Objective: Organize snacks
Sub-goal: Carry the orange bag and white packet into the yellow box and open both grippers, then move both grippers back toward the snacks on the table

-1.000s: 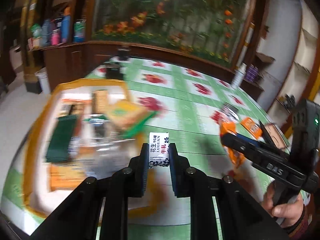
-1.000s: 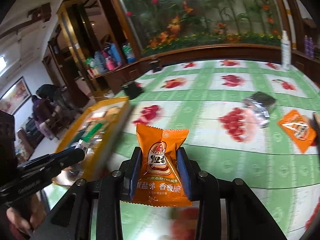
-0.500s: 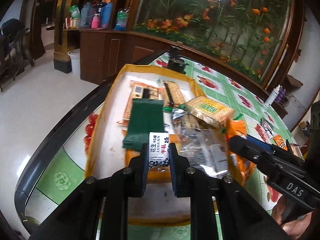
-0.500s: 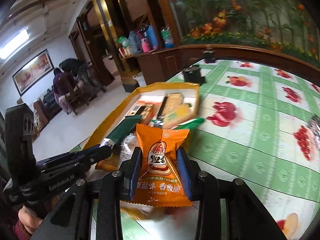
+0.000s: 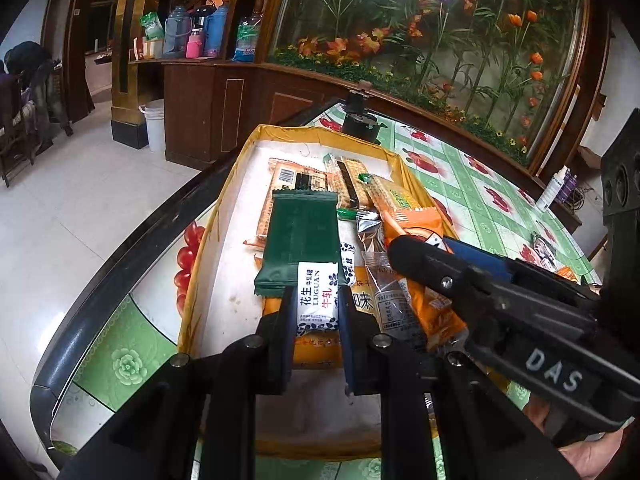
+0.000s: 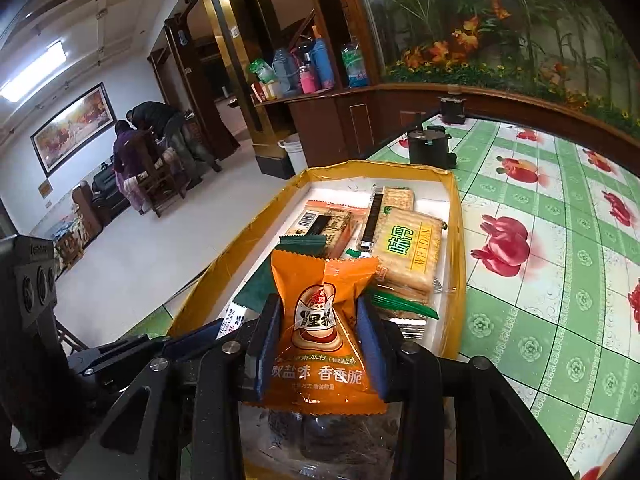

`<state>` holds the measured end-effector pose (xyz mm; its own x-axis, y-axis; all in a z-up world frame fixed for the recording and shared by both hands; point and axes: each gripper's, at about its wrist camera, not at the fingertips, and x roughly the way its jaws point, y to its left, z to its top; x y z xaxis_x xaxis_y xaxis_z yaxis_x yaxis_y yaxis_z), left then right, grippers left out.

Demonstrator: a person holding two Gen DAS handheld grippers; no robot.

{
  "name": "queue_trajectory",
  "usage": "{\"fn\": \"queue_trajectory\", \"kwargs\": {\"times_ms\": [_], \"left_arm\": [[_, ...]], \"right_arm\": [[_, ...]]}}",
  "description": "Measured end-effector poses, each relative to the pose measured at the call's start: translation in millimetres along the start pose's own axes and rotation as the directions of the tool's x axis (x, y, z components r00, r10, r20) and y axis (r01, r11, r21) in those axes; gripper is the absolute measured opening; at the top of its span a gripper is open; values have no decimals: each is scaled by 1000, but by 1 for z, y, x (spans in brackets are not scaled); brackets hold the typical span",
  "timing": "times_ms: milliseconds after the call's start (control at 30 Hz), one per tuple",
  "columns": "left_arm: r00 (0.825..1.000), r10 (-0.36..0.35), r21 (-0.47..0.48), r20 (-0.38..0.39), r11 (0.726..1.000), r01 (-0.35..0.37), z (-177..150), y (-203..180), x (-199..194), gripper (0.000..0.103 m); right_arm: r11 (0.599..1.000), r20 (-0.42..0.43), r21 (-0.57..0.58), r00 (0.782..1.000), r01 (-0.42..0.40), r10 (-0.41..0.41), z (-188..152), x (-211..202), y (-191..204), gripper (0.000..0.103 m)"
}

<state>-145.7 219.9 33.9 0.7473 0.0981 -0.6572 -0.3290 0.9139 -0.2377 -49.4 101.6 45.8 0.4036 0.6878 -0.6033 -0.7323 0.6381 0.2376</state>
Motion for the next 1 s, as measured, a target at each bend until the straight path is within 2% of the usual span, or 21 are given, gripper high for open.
{"fn": "queue_trajectory", "kwargs": {"times_ms": [67, 133, 200, 400, 567, 667, 800, 867, 1000], "left_arm": [[1000, 5, 3, -1, 1000, -5, 0, -2, 0, 27], [1000, 7, 5, 16, 1000, -7, 0, -2, -2, 46], [999, 14, 7, 37, 1000, -14, 0, -3, -4, 50], [999, 14, 22, 48, 1000, -15, -1, -6, -6, 50], [996, 30, 48, 89, 998, -34, -4, -11, -13, 50], [992, 43, 69, 115, 996, -52, -6, -18, -18, 50], [993, 18, 75, 117, 997, -27, -7, -26, -23, 50], [991, 12, 91, 132, 996, -25, -5, -32, -29, 50], [985, -20, 117, 171, 993, 0, 2, -49, -47, 50]], "right_arm": [[1000, 0, -7, 1000, -11, 11, -1, -1, 0, 51], [1000, 4, -8, 1000, -20, 20, -3, -3, -1, 58], [999, 20, -4, 999, -33, 33, -3, -7, -2, 60], [996, 87, 43, 994, -74, 70, -4, -29, -15, 60], [990, 134, 126, 990, -63, 46, -6, -51, -48, 60], [982, 154, 185, 988, -31, 2, -7, -65, -77, 60], [962, 171, 269, 981, 48, -97, -13, -89, -125, 60], [945, 166, 308, 972, 109, -166, -16, -101, -149, 60], [902, 154, 400, 958, 163, -241, -24, -125, -196, 60]]}}
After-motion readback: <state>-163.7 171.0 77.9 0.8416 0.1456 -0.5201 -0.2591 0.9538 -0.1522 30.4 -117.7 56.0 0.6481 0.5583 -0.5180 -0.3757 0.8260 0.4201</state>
